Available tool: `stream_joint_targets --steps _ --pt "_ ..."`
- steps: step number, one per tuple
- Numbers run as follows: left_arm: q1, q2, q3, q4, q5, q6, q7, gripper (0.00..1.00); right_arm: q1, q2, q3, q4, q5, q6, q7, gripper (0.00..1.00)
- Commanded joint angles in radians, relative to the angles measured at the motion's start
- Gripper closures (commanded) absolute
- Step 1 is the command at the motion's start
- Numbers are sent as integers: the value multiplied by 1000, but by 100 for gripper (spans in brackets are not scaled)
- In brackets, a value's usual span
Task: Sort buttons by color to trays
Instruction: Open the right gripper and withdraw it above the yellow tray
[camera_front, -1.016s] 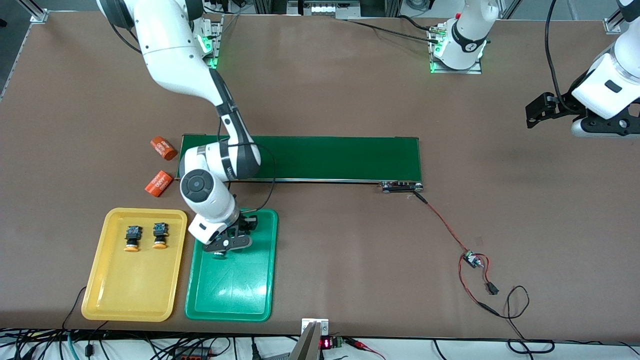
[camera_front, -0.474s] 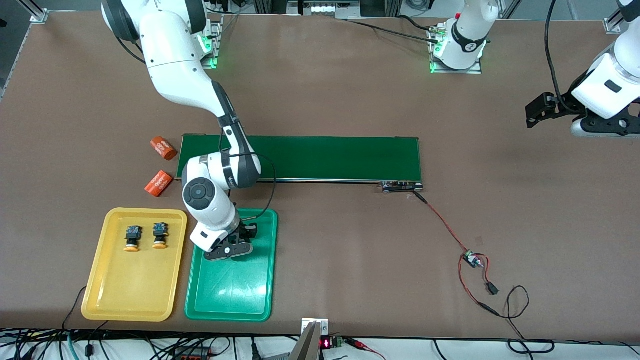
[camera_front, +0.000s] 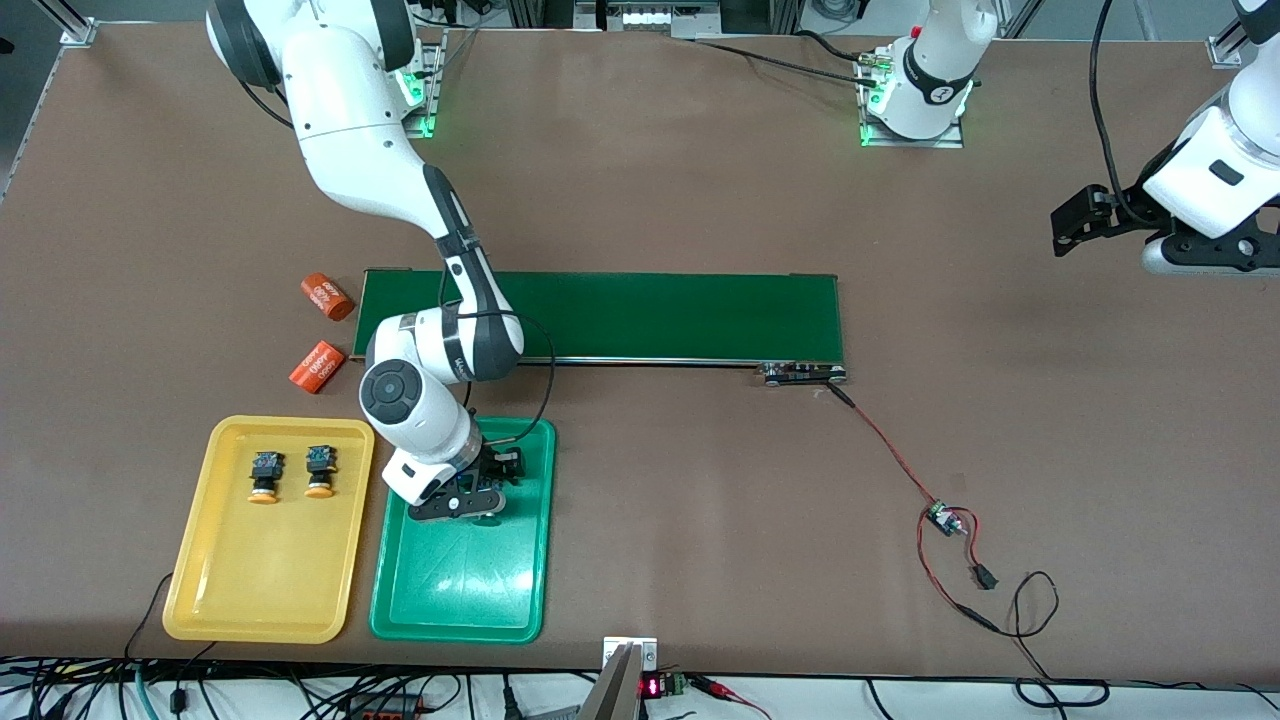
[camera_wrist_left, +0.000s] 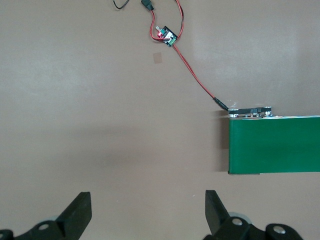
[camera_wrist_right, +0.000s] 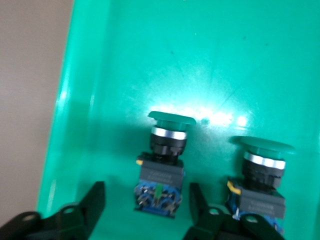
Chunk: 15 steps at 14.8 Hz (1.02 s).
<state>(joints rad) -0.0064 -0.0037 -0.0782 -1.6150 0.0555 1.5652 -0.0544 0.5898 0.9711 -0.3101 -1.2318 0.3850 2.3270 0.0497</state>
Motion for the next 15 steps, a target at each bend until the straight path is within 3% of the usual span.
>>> stream_joint_targets --steps 1,6,11,15 --pt "2 8 0 27 -17 -24 5 0 -18 -100 -1 -14 14 -124 10 0" --pt "2 8 -2 27 -17 -24 5 0 -51 -267 -53 -54 -12 -372 16 0" --pt "2 8 -3 27 -17 -24 5 0 -60 -434 -83 -54 -199 -595 13 0" --pt "2 8 -3 27 -17 -24 5 0 -198 -570 -78 -57 -236 -652 -2 0"
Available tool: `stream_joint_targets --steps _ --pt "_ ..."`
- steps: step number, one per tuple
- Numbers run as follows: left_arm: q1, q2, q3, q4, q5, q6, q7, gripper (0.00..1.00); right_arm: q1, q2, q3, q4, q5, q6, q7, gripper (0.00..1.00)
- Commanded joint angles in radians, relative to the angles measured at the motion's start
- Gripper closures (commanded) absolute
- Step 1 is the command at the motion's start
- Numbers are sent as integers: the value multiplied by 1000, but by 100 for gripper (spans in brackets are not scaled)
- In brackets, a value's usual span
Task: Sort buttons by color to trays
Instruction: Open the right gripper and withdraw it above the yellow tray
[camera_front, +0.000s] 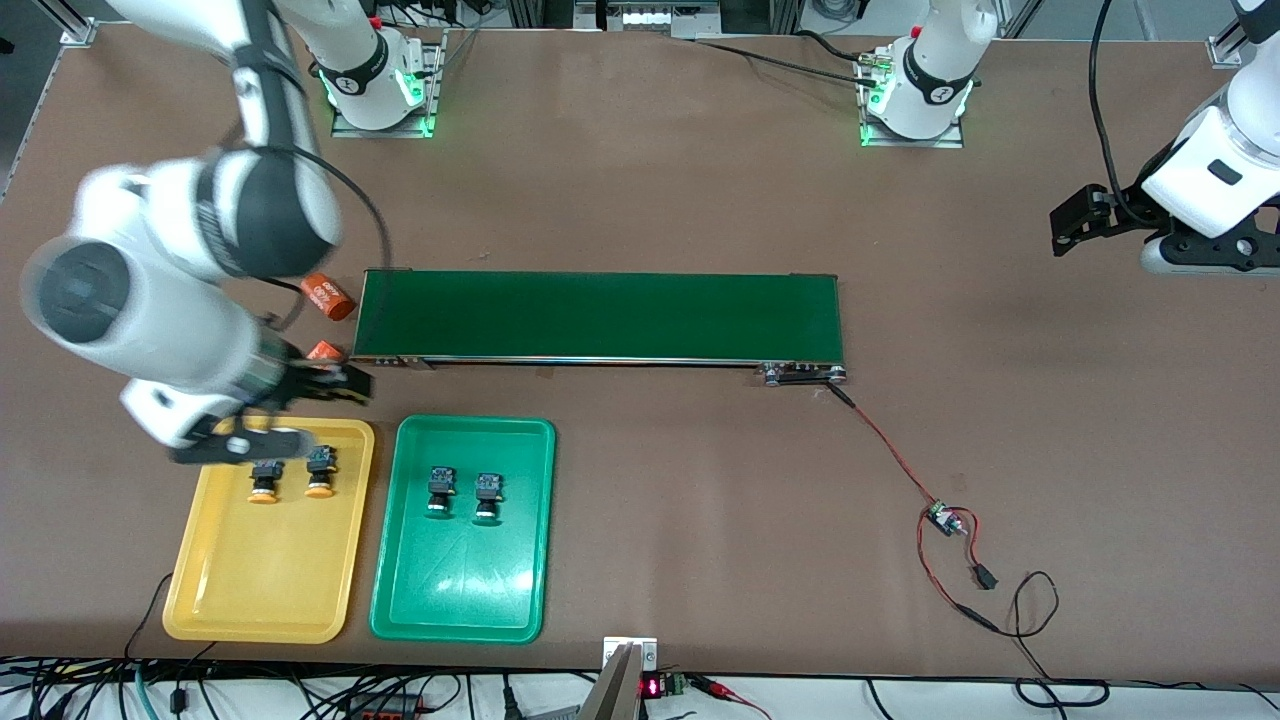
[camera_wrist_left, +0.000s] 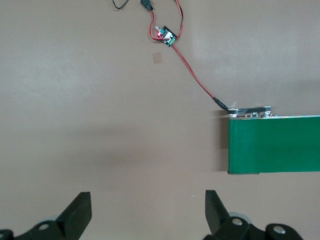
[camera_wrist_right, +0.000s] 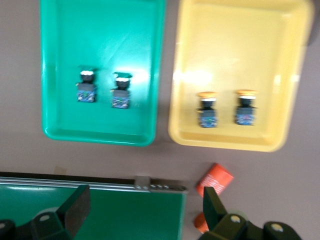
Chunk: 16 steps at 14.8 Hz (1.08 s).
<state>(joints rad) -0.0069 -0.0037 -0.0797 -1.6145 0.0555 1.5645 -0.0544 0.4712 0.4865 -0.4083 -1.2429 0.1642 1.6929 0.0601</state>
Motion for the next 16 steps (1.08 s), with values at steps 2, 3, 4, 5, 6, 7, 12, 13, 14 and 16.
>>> stream_joint_targets --steps 2,3,4,5,6,7,12,13,14,16 --pt "2 8 -3 27 -17 -23 4 0 -202 -158 60 -73 -15 -39 -57 0" --pt "2 8 -3 27 -17 -23 4 0 -280 -190 121 -90 -17 -62 -75 0" --pt "2 8 -3 27 -17 -23 5 0 -366 -216 193 -107 -25 -79 -80 0" --pt "2 8 -2 27 -17 -23 5 0 -423 -242 254 -128 -66 -81 -80 0" --pt "2 8 0 27 -17 -23 5 0 -430 -264 279 -147 -124 -84 -72 0" --pt "2 8 0 27 -17 -23 5 0 -416 -282 289 -162 -168 -85 -68 0" --pt "2 8 -2 27 -17 -23 5 0 -381 -365 293 -223 -195 -156 12 0" --pt "2 8 -2 27 -17 -23 5 0 -381 -400 293 -260 -196 -142 12 0" --pt "2 8 -3 27 -17 -23 5 0 -381 -437 295 -303 -198 -122 10 0" --pt "2 8 -3 27 -17 -23 5 0 -381 -495 295 -368 -201 -102 -5 0"
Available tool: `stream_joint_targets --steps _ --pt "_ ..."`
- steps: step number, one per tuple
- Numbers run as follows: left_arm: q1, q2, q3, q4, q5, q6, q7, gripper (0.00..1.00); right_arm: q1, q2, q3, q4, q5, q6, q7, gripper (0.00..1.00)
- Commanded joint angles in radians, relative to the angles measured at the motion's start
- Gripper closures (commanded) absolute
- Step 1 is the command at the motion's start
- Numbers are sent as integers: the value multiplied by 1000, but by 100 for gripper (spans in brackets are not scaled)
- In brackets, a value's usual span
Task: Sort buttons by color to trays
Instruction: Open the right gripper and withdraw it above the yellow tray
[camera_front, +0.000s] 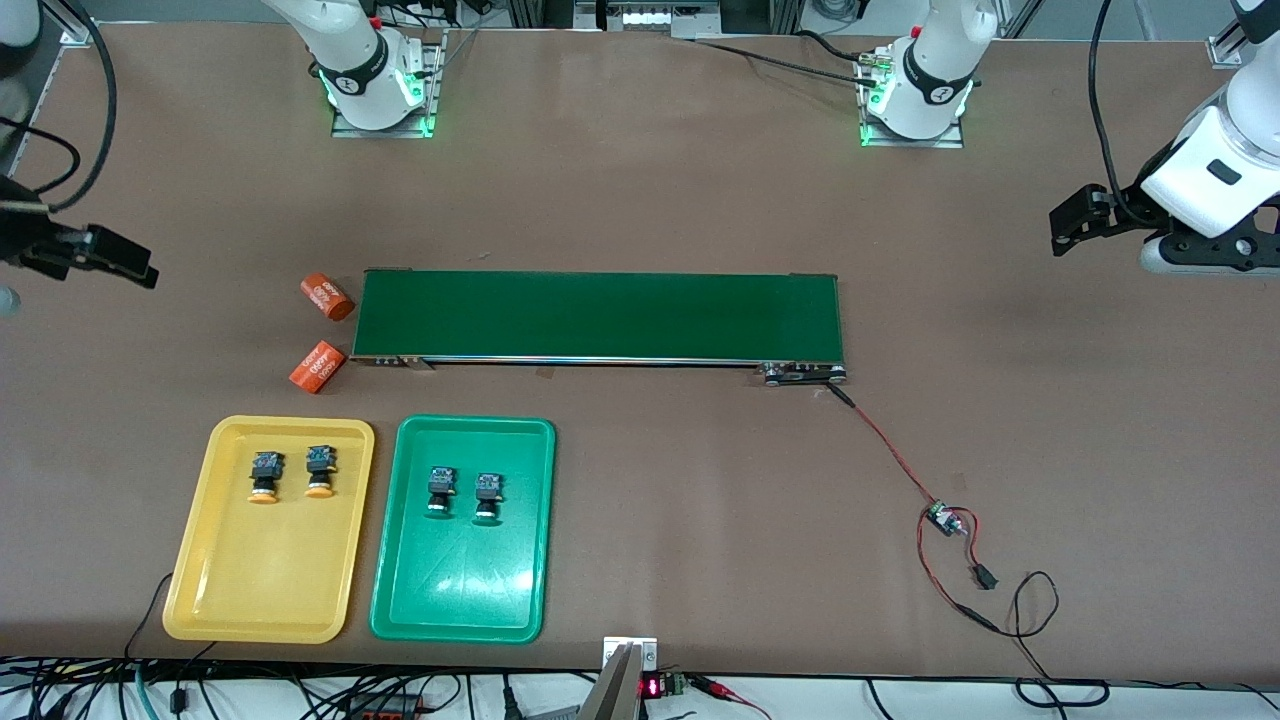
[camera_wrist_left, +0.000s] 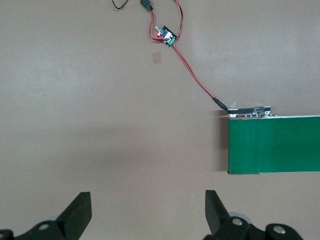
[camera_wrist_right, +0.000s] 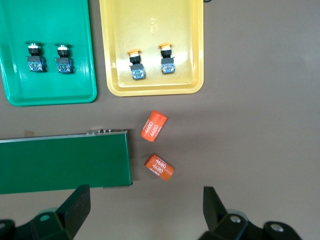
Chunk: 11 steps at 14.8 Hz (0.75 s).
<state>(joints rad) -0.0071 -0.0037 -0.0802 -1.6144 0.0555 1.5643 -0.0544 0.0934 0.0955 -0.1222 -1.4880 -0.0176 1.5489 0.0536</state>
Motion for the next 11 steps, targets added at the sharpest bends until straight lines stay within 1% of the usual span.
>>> stream_joint_targets --steps 1,11 --pt "2 8 -3 27 -17 -23 5 0 -4 -117 7 -132 -19 42 -3 0" --pt "2 8 -1 27 -17 -23 5 0 -7 -126 7 -123 -21 -4 -57 0"
